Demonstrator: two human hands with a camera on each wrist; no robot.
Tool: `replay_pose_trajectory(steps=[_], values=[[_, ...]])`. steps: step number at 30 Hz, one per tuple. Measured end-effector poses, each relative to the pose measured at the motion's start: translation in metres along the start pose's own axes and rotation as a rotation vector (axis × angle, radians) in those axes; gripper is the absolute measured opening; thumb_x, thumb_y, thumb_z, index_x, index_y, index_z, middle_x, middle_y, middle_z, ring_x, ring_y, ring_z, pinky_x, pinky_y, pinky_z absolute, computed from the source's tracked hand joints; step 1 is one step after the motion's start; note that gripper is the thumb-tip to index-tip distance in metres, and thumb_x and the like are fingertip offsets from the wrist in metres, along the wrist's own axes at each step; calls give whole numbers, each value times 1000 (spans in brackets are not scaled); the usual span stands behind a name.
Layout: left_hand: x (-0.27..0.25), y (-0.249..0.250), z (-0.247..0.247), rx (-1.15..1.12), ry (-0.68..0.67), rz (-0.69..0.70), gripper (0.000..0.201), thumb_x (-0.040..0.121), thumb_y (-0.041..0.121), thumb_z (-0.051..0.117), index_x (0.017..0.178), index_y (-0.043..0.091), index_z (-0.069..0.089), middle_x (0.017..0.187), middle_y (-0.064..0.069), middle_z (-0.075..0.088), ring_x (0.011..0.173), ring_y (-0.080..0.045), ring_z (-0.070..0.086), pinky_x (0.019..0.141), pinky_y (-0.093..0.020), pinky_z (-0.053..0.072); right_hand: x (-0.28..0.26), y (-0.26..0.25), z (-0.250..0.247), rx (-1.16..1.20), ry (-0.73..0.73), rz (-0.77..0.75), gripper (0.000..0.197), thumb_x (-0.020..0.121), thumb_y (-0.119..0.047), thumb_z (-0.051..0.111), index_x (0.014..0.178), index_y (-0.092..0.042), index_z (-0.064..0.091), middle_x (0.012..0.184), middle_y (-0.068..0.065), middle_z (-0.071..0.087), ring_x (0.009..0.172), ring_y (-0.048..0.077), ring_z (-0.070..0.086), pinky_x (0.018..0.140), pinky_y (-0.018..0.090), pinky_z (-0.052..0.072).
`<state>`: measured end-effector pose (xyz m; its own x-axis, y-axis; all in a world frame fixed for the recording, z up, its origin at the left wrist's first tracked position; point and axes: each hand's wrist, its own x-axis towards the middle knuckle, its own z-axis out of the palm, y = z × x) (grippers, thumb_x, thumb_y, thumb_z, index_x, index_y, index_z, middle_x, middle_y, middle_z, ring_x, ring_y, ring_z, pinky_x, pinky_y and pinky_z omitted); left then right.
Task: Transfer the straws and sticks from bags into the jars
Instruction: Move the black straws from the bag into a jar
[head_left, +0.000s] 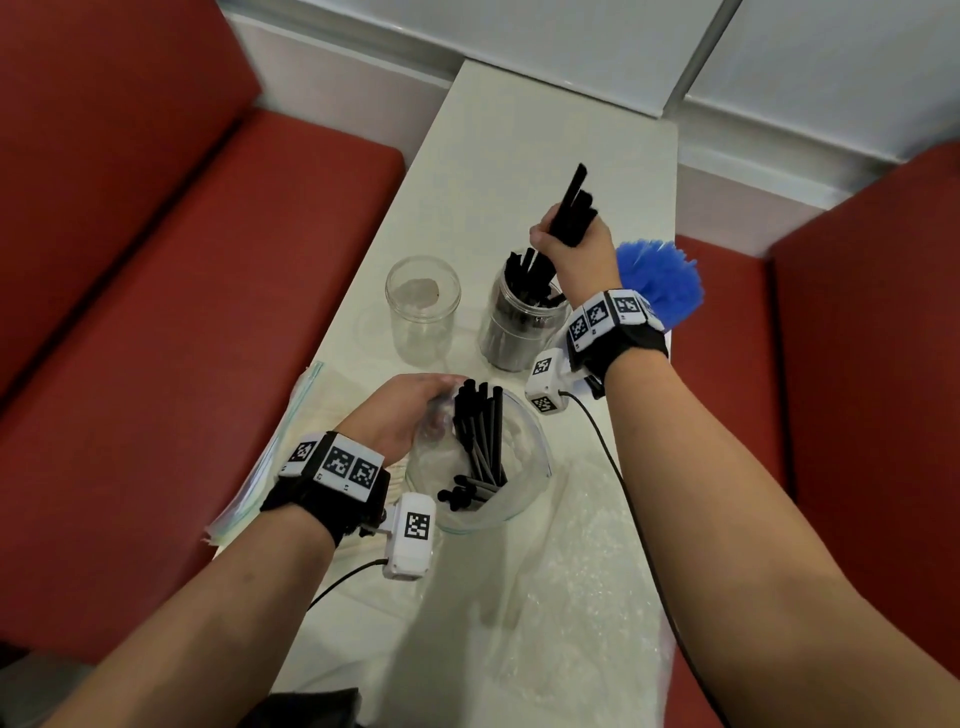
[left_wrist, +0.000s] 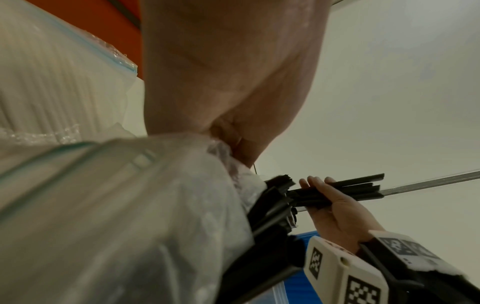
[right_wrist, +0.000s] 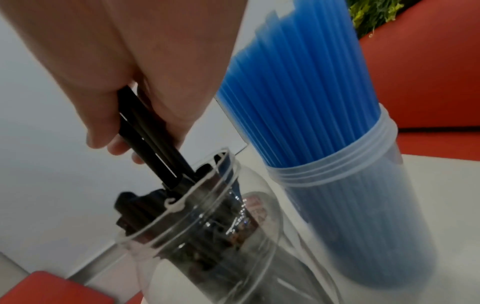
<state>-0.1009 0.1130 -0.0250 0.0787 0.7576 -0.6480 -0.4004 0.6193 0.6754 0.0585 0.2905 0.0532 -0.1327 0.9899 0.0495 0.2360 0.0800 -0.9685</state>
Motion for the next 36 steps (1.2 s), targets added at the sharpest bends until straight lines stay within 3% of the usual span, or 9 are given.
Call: replay_pose_trajectory(steps=[7, 12, 14, 17, 20, 22, 27, 32, 36], values=[[-5, 0, -1, -5, 20, 23, 29, 104, 12, 50, 122, -1, 69, 121, -18, 71, 116, -29, 67, 106, -40, 50, -11, -9, -2, -67, 134, -226, 37, 89, -10, 64, 124, -21, 57, 115, -2, 66, 110, 7, 62, 101, 25, 48], [-10, 0, 6, -7, 37, 8, 30, 104, 11, 50, 125, -2, 67, 126, -20, 68, 107, -28, 67, 93, -34, 54, -22, 7, 14, -789, -326, -147, 59, 106, -35, 45, 158, -17, 25, 164, 12, 25, 154, 29, 14, 124, 45, 6], [-14, -1, 7, 7, 47, 8, 30, 104, 11, 49, 125, -2, 67, 125, -19, 68, 93, -22, 69, 79, -29, 56, -31, 9, 15, -803, -449, -87, 58, 106, -36, 44, 159, -18, 26, 164, 14, 26, 154, 29, 13, 125, 46, 5], [-18, -1, 5, 11, 65, 8, 29, 104, 11, 50, 124, -2, 67, 122, -19, 70, 79, -16, 71, 66, -24, 58, -48, -3, 7, -532, -246, -234, 43, 105, -23, 48, 148, -19, 47, 154, 8, 45, 151, 23, 25, 123, 37, 21], [-21, -3, 4, -19, 72, 5, 29, 104, 11, 50, 123, -3, 67, 114, -17, 71, 72, -14, 72, 58, -22, 56, -71, -14, -2, -240, -19, -179, 27, 98, -9, 47, 113, -21, 66, 108, -2, 71, 106, 12, 65, 96, 32, 52], [-25, -4, 5, -40, 58, -9, 28, 104, 12, 50, 122, -1, 68, 107, -13, 71, 71, -14, 70, 59, -23, 55, -93, -11, -7, -114, -133, 7, 25, 94, -2, 47, 100, -21, 61, 89, 5, 69, 83, 17, 69, 79, 33, 59], [-33, -11, 14, -64, 60, -20, 25, 103, 13, 50, 117, 1, 68, 91, -10, 70, 61, -13, 68, 52, -21, 53, -159, 33, -1, -428, -509, 276, 33, 89, -4, 62, 118, -19, 53, 108, 4, 65, 96, 22, 66, 83, 35, 57], [-40, -22, 21, -66, 82, -45, 19, 101, 13, 54, 104, 3, 70, 105, -17, 65, 85, -23, 63, 80, -35, 53, -210, 67, 20, -422, -391, 249, 36, 86, -3, 62, 121, -10, 60, 114, 10, 69, 107, 26, 65, 94, 33, 50], [-46, -27, 21, -63, 65, -72, 21, 102, 13, 51, 107, 0, 68, 100, -15, 66, 79, -23, 64, 77, -35, 54, -226, 77, 18, -414, -316, 253, 43, 87, 5, 55, 128, -6, 64, 119, 12, 70, 109, 26, 64, 99, 32, 48]])
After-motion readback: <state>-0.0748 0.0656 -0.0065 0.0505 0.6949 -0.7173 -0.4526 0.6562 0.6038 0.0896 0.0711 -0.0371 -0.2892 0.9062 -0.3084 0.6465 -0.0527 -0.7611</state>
